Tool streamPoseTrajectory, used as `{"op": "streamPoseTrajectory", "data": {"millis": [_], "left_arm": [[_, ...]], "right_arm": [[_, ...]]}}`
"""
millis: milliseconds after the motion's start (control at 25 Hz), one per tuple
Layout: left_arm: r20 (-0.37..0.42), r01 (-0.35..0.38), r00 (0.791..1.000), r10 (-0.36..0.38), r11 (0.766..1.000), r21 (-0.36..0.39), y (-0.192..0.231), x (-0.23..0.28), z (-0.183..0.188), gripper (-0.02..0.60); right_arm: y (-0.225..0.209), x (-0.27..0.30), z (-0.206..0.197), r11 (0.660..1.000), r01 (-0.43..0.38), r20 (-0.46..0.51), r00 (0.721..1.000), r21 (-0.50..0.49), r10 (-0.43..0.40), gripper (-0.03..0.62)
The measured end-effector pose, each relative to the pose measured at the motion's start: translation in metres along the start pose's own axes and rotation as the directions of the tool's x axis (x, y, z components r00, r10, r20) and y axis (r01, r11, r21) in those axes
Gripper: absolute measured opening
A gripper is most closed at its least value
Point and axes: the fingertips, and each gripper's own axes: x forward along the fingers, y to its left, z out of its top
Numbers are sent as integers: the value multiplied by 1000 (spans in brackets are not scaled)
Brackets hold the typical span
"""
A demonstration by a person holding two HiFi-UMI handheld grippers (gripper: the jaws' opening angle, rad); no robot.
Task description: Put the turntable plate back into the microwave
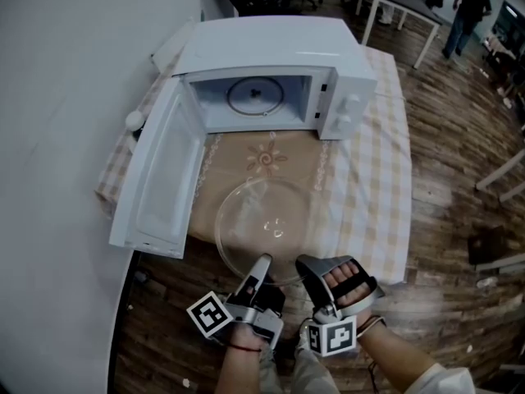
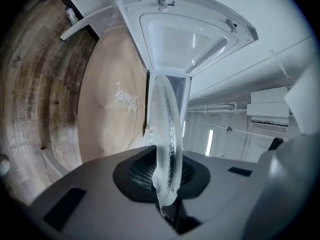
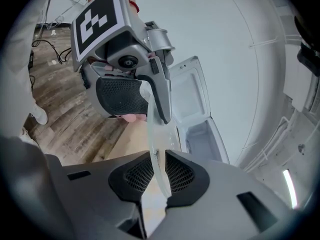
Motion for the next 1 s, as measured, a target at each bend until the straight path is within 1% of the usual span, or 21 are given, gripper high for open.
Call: {"op": "streamPoseTrajectory", "data": {"millis": [280, 640, 800, 1000], "left_arm": [[-6, 17, 1000, -17, 999, 34, -10, 24, 1, 32], [28, 30, 999, -32, 998, 52, -21, 59, 8, 35], [30, 33, 999, -35, 997, 69, -25, 77, 22, 35], [45, 59, 997, -63, 996, 73, -28, 98, 51, 37]], "right_arm": [[-16, 9, -14, 1000, 12, 20, 1000, 13, -12, 72], [-43, 27, -35, 999, 37, 50, 998, 8, -38, 72], [-56, 47, -39, 998, 55, 46, 997, 8, -55, 72], [-74, 79, -40, 996, 87, 29, 996, 0, -87, 71]]}}
